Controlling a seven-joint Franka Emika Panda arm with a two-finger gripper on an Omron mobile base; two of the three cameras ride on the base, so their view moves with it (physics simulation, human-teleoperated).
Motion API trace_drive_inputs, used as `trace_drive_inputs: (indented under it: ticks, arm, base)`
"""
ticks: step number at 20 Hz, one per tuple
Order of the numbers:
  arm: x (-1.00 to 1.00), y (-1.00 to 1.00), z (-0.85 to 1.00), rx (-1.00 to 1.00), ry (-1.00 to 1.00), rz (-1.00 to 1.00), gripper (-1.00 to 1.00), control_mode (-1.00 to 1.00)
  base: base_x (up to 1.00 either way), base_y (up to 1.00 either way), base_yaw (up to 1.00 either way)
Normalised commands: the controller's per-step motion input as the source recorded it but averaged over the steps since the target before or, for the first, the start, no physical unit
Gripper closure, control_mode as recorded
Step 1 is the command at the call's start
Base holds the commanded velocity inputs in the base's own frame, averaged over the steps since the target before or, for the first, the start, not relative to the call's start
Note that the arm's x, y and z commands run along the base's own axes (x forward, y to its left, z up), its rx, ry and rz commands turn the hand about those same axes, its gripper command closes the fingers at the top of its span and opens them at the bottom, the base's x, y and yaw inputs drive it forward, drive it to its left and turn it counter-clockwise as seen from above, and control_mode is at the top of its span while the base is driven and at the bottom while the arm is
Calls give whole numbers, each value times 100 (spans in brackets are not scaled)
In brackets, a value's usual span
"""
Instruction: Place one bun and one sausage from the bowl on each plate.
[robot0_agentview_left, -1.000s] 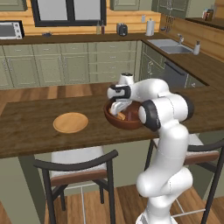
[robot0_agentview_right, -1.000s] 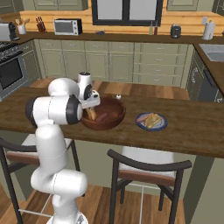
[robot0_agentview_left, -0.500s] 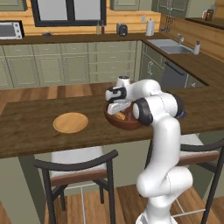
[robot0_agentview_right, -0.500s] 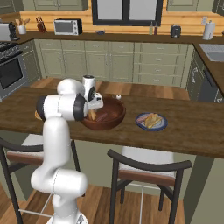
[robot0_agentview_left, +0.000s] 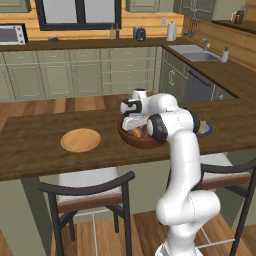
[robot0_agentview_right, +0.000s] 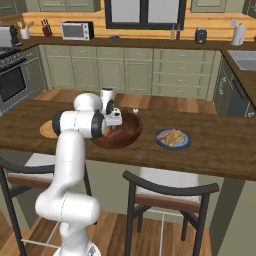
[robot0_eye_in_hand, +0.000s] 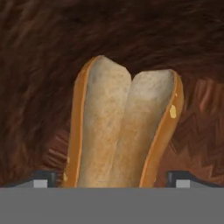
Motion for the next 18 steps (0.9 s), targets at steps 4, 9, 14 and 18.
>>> trace_drive_inputs:
  ticks: [4,9,14,18]
  arm:
    - [-2,0,-37,0,5,0,100,-100]
    - [-43,5,72,0,-13,0,100,-100]
    - [-30,66,98,0,-10,0,100,-100]
    - [-29,100,46,0,0,0,100,-100]
  base:
    - [0,0,0]
    - [0,0,0]
    - [0,0,0]
    - [0,0,0]
